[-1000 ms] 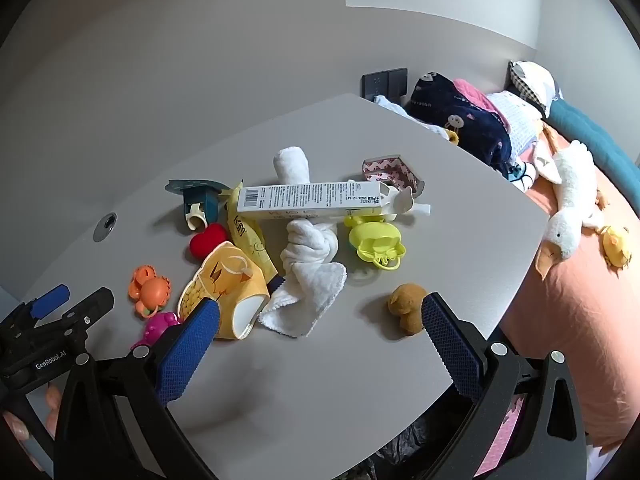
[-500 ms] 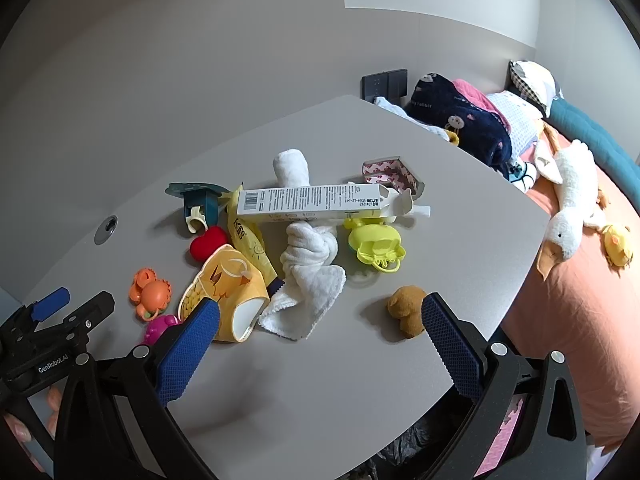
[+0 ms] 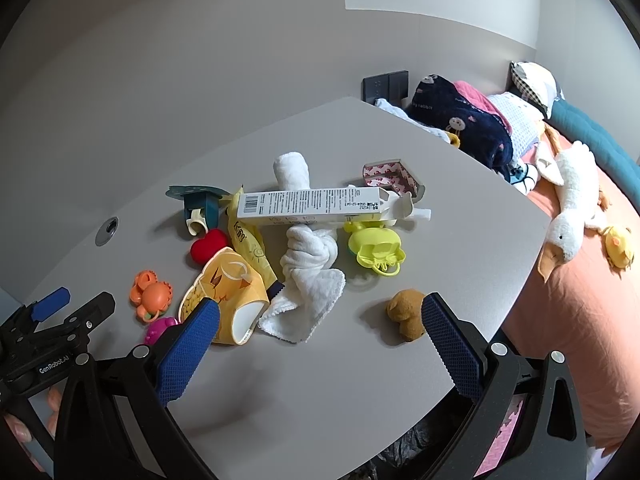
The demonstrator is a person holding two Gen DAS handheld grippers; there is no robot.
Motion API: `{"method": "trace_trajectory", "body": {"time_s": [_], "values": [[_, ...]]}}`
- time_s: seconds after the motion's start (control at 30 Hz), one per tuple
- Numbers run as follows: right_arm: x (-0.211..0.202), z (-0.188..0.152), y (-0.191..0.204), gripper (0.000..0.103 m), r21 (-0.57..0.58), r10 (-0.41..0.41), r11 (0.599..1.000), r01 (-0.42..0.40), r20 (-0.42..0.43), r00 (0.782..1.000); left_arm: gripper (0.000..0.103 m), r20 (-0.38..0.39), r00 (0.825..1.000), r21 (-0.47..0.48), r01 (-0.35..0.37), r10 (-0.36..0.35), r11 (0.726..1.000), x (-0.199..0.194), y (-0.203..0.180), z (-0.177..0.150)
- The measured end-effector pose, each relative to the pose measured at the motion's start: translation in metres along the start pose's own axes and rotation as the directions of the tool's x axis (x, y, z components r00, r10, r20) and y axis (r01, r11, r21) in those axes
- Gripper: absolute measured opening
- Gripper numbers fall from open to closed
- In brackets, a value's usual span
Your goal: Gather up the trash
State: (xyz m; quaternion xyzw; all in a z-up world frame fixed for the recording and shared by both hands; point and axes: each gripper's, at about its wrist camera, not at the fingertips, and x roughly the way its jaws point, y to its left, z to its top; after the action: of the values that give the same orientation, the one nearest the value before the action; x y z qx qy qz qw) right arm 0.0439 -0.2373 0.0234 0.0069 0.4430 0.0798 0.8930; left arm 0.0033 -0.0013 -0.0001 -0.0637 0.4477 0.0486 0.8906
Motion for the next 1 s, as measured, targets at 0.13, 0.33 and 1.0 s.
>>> {"method": "trace_trajectory", "body": {"time_s": [0.13, 0.33, 1.0], "values": [[-0.0004, 0.0, -0.0014, 0.1, 0.007, 0.0, 1.0, 0.0, 0.002, 1.0, 0.097, -0.004, 1.0, 0.001, -0.002, 0.002, 1.0, 0.0008, -0.0007, 0.0011], [0.001, 0.0012, -0.0056, 0.1, 0.017, 0.002, 1.0, -0.002, -0.001, 1.0, 0.097, -0.004, 1.0, 0.007, -0.006, 0.006, 1.0, 0.002, -0.0026, 0.0017], [0.0051, 0.0018, -0.0097, 0.1, 0.019, 0.009, 1.0, -0.009, -0.01, 1.0, 0.097, -0.028, 1.0, 0.016, -0.014, 0.014, 1.0, 0.0078, -0.0047, 0.002]]}}
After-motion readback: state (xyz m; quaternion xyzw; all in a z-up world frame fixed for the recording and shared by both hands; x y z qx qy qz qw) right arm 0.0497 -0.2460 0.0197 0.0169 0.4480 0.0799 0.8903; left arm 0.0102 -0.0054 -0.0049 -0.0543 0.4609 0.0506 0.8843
